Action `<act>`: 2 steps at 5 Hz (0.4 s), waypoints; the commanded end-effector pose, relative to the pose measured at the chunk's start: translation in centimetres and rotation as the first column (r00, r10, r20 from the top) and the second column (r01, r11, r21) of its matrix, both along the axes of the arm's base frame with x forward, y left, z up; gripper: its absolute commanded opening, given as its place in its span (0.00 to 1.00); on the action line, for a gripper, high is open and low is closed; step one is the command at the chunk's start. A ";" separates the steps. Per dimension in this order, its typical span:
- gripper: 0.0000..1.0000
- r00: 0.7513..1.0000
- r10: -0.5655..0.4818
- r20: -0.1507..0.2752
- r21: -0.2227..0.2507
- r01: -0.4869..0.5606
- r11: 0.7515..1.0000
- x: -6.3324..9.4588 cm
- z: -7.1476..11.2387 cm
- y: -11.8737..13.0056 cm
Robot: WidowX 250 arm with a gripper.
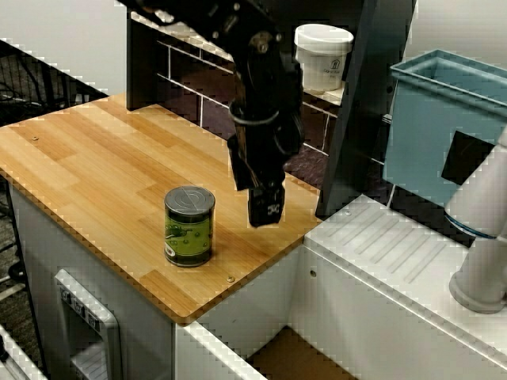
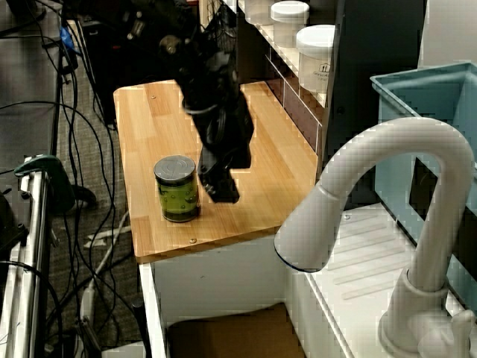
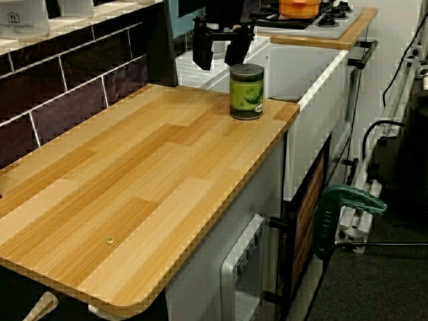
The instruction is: Push into sink
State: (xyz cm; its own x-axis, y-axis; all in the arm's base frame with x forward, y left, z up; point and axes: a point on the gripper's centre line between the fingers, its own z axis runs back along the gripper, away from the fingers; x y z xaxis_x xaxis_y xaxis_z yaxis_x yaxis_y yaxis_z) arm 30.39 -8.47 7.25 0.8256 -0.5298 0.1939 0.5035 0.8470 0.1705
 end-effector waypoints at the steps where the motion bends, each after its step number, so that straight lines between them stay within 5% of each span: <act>1: 1.00 0.984 0.100 0.145 0.026 -0.104 0.994 2.1 2.7 5.2; 2: 1.00 0.967 0.200 0.156 0.022 -0.206 0.978 1.2 3.7 10.3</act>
